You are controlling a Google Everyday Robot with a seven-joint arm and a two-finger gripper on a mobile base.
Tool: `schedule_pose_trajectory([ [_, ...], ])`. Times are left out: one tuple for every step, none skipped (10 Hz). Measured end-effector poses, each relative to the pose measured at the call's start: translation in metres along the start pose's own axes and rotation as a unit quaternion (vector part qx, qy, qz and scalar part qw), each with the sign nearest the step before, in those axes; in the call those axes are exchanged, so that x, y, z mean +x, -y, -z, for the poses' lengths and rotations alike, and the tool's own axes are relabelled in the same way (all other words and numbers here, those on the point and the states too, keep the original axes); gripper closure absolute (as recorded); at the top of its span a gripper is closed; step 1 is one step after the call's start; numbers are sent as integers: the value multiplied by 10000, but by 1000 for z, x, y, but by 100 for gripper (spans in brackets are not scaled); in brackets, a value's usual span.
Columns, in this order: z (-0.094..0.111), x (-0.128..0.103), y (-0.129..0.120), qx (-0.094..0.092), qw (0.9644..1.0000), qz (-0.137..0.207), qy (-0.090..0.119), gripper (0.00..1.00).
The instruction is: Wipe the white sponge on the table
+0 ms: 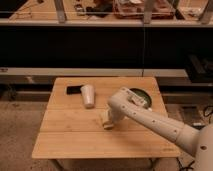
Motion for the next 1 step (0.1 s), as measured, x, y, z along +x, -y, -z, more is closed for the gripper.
schedule_pose_trajectory([
  [0, -6, -12, -66, 10000, -53, 42, 100],
])
